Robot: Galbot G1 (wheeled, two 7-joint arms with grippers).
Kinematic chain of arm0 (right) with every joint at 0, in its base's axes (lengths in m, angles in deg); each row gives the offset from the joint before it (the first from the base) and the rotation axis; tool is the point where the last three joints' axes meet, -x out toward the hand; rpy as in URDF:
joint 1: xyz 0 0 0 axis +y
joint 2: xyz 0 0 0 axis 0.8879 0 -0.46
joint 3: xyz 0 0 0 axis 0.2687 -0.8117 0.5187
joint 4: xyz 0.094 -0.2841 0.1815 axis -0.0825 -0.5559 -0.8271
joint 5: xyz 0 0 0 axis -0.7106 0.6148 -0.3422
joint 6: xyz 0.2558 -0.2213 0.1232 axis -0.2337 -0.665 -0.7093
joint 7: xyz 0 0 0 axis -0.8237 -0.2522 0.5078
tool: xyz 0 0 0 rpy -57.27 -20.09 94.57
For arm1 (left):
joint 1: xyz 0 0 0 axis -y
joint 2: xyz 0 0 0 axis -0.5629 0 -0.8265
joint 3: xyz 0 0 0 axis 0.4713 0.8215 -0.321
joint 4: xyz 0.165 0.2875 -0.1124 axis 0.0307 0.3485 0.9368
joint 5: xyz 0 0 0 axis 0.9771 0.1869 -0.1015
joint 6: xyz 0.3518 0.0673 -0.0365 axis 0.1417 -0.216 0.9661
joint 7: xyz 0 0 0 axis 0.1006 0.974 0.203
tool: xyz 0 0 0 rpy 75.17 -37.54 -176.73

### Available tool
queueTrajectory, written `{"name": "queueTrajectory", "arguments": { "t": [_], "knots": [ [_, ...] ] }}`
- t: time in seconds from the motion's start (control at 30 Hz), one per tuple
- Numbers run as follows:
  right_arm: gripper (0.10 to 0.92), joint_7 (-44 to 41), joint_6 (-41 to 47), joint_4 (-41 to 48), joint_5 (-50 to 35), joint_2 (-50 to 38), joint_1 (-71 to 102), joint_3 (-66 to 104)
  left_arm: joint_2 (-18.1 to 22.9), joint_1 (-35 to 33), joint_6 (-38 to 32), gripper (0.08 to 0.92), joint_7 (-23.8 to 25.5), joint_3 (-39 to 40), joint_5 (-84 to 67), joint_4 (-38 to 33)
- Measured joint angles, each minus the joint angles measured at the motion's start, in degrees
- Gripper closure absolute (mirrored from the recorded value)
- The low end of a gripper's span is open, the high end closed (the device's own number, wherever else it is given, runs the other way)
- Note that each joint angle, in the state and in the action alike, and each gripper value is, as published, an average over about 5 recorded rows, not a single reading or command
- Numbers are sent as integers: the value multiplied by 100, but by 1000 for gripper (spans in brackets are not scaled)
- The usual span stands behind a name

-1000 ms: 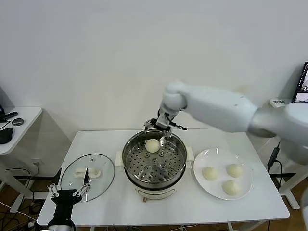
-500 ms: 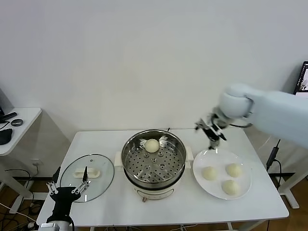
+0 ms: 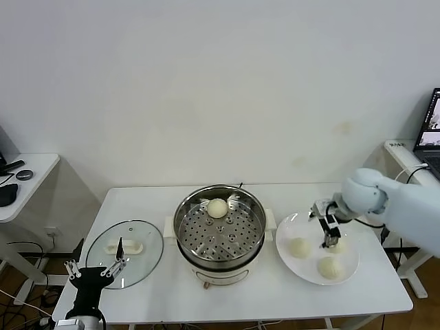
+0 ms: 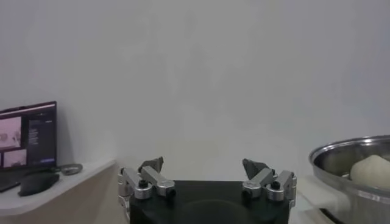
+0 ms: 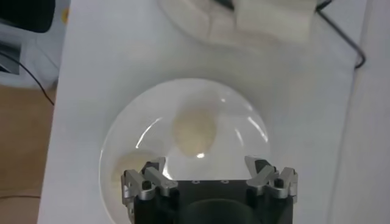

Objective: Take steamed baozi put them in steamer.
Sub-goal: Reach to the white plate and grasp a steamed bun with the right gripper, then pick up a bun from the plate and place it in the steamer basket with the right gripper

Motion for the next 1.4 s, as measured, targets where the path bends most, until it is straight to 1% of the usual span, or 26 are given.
{"name": "queueTrajectory", "arguments": {
  "t": [0.3,0.7,0.83,0.97,1.1,1.2,1.4],
  "knots": [
    [203,111,-192,641,477,446,981,660,39,-49,2,177,3,-86,16,-35],
    [211,191,-307,1358,860,1096,1580,1118,39,-30,-15,177,-9,-140,15,17],
    [278,175,-305,1462,924,1210,1658,1202,36,-20,-15,177,-11,-143,14,25],
    [395,120,-308,1516,943,1265,1673,1246,41,-17,-16,177,-11,-141,12,26],
    [485,44,-317,1521,923,1267,1643,1255,41,-15,-18,177,-11,-140,8,27],
    [510,-26,-320,1480,862,1218,1534,1223,36,4,-19,177,-11,-134,3,41],
    [516,-159,-267,1291,534,976,951,1028,3,66,-17,177,-2,-87,-10,65]
  ]
}}
